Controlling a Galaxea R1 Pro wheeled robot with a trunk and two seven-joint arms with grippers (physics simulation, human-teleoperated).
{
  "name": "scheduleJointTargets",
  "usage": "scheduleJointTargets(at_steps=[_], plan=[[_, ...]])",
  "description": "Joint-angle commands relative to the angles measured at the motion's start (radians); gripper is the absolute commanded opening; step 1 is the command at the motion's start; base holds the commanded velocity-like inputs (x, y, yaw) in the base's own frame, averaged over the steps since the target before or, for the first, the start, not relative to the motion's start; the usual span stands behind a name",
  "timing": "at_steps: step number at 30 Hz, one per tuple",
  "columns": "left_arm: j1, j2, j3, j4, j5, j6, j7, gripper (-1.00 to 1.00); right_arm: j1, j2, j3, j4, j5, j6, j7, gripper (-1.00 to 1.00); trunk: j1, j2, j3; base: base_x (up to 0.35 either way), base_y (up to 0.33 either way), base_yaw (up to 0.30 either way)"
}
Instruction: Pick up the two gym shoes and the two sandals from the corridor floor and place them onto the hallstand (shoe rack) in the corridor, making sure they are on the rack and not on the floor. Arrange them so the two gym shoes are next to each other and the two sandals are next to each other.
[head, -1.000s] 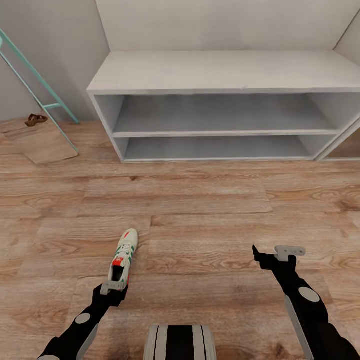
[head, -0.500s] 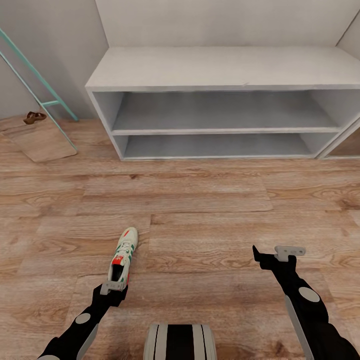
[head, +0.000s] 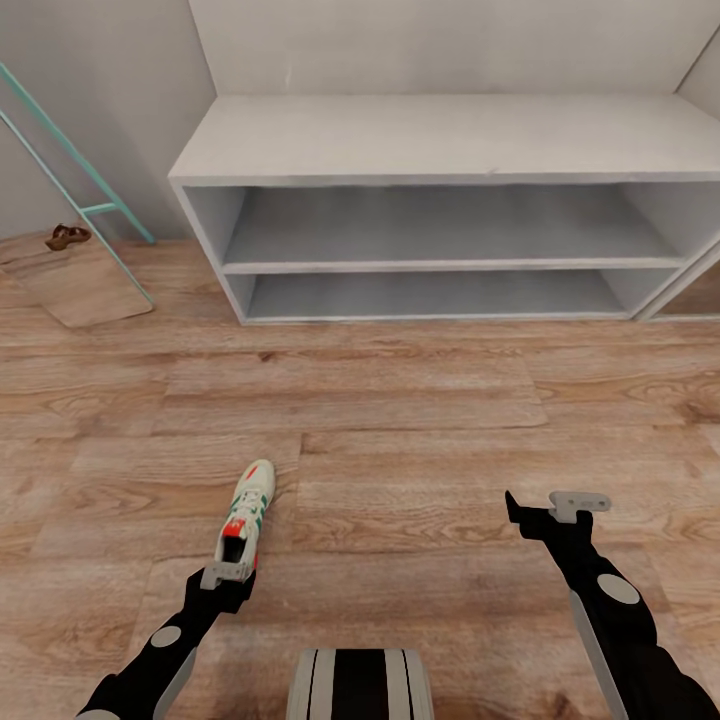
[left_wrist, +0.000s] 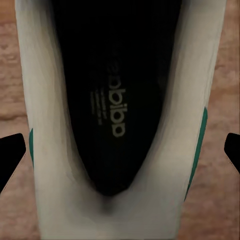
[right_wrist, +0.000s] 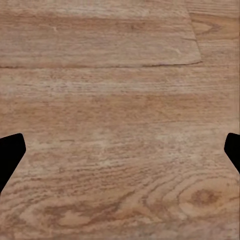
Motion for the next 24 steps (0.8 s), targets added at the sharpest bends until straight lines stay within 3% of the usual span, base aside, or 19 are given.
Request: scheduleJointTargets(at_steps=[1,8,9,24], plan=[[0.000,0.001,-0.003,0.001,-0.002,-0.004,0.000,1.00,0.000,0.000,0.000,-0.001,-0.001,0.006,0.001,1.00,0.000,0.000,-0.001,0.055,0.000,0.000],[0.001,0.000,-0.003,0.002,-0.003,-0.005,0.000,1.00,0.000,0.000,0.001,-0.001,-0.001,0.006,0.001,1.00,0.000,0.000,-0.001,0.020,0.000,0.000],[0.001,-0.001,-0.003,0.002,-0.003,-0.005,0.000,-1.00,0.000,0.000,0.001,-0.001,-0.002,0.006,0.001,1.00,0.000,0.000,-0.001,0.003,0.000,0.000],[0.001,0.002,-0.002,0.001,-0.001,-0.005,0.000,-1.00,0.000,0.000,0.001,-0.001,-0.002,0.006,0.001,1.00,0.000,0.000,-0.001,0.000,0.000,0.000]])
